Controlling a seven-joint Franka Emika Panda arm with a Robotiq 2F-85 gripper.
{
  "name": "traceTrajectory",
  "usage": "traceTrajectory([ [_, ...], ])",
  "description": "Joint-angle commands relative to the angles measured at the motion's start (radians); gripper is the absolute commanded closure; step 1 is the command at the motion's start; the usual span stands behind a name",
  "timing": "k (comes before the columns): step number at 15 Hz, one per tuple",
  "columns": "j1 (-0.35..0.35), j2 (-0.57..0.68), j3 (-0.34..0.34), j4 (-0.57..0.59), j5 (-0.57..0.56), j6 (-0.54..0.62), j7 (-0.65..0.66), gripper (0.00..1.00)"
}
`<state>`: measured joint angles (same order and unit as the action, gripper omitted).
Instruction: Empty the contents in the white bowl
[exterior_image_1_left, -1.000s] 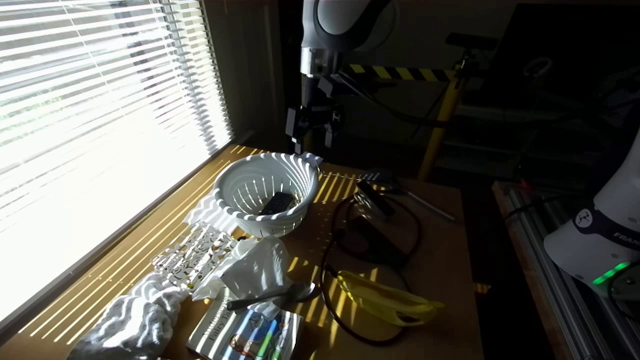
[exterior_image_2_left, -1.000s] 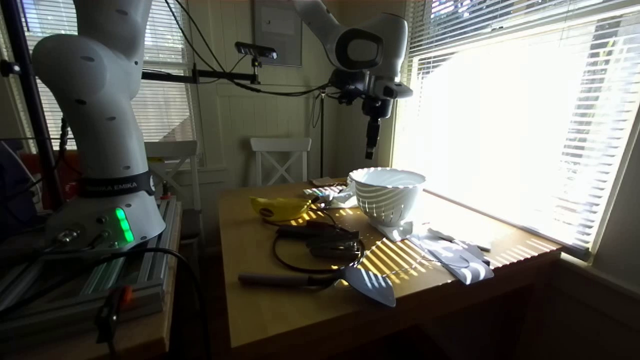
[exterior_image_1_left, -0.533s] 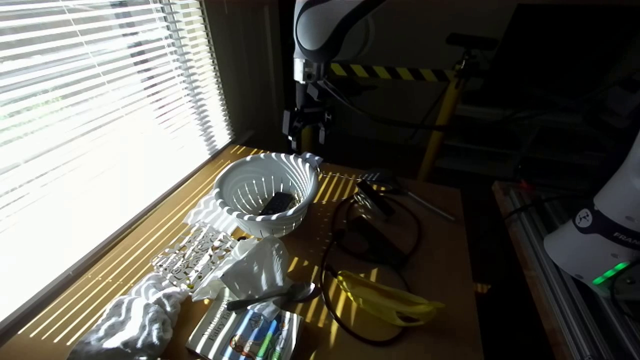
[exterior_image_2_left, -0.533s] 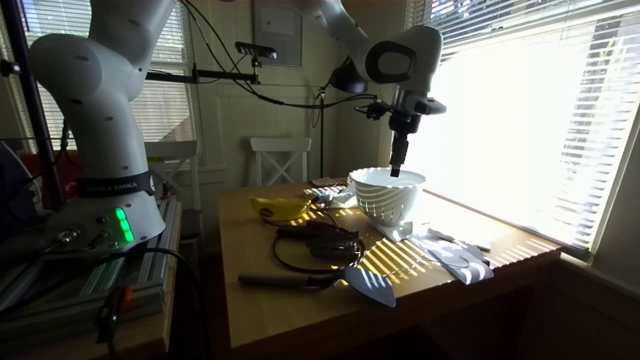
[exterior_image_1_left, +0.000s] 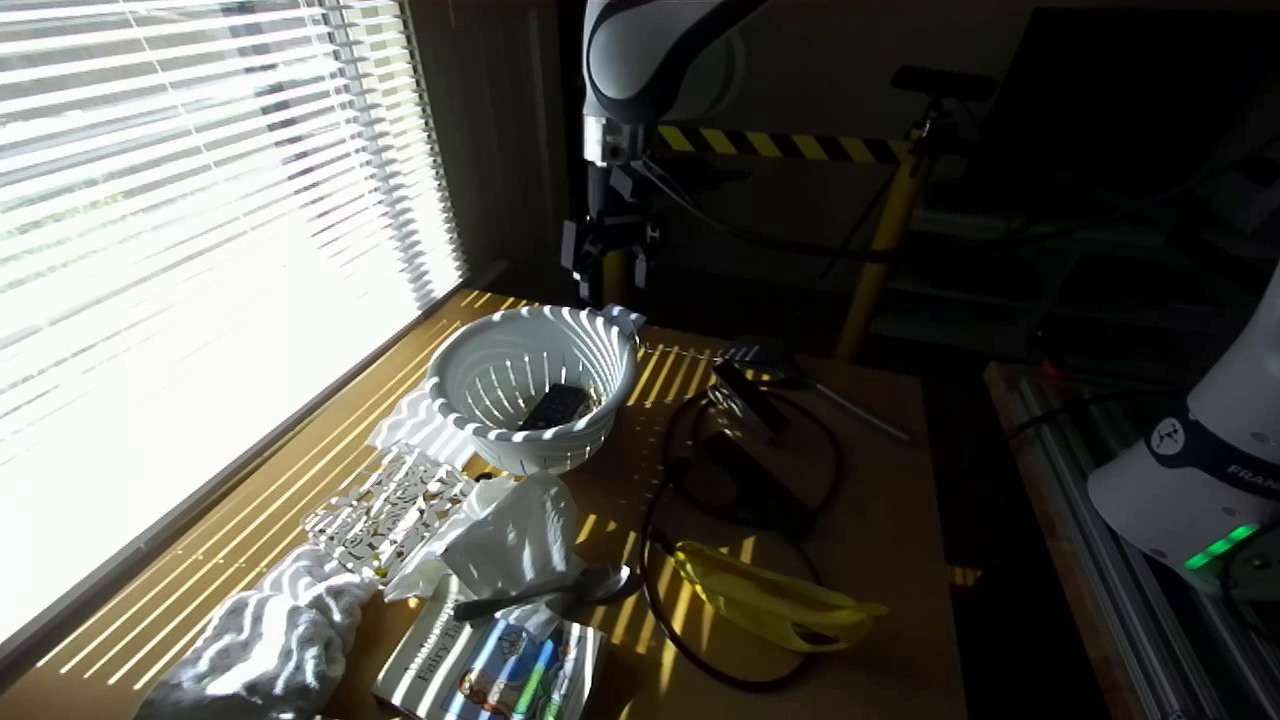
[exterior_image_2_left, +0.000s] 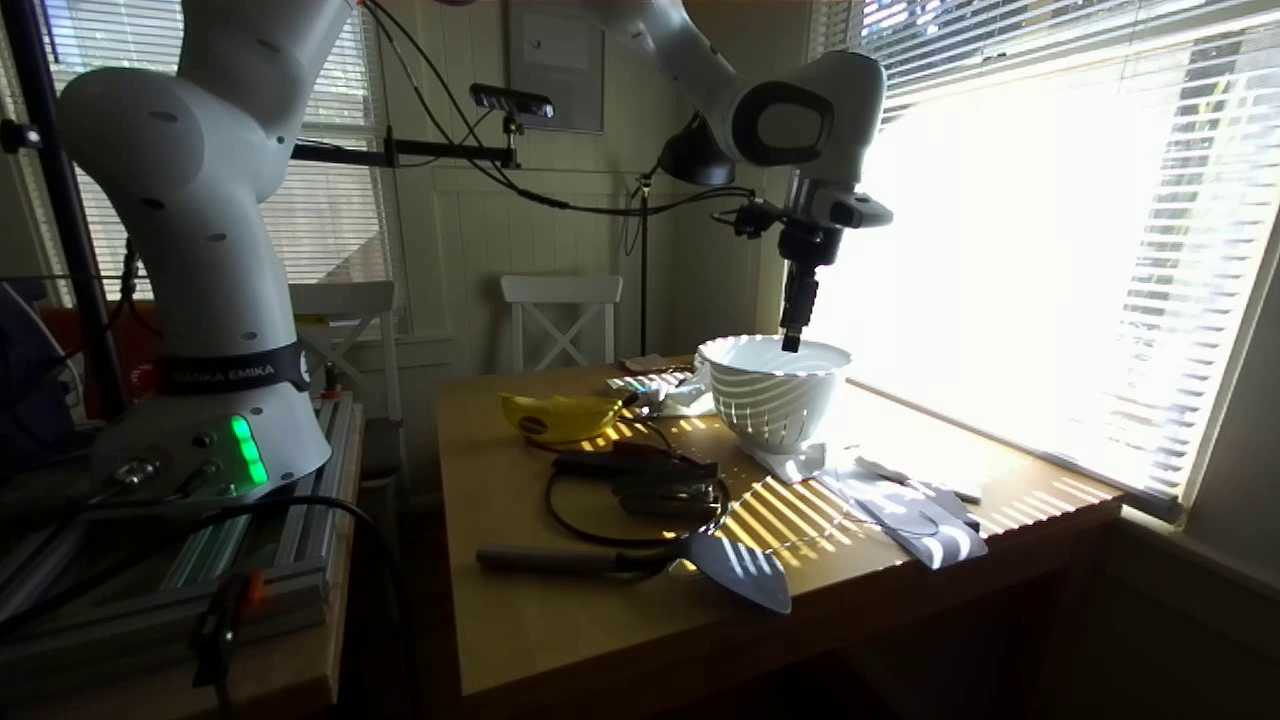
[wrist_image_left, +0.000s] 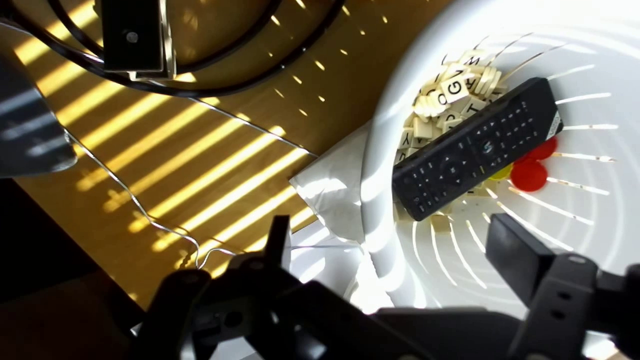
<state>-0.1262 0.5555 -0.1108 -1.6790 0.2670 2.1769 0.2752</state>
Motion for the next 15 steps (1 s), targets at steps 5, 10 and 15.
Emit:
traceTrajectory([
  [5, -0.029, 0.049, 0.021, 0.035, 0.02, 0.01, -0.043, 0.0],
  [10, -0.086, 0.133, 0.063, 0.099, 0.065, -0.005, -0.166, 0.0],
  [15, -0.114, 0.175, 0.098, 0.146, 0.132, 0.01, -0.181, 0.0],
])
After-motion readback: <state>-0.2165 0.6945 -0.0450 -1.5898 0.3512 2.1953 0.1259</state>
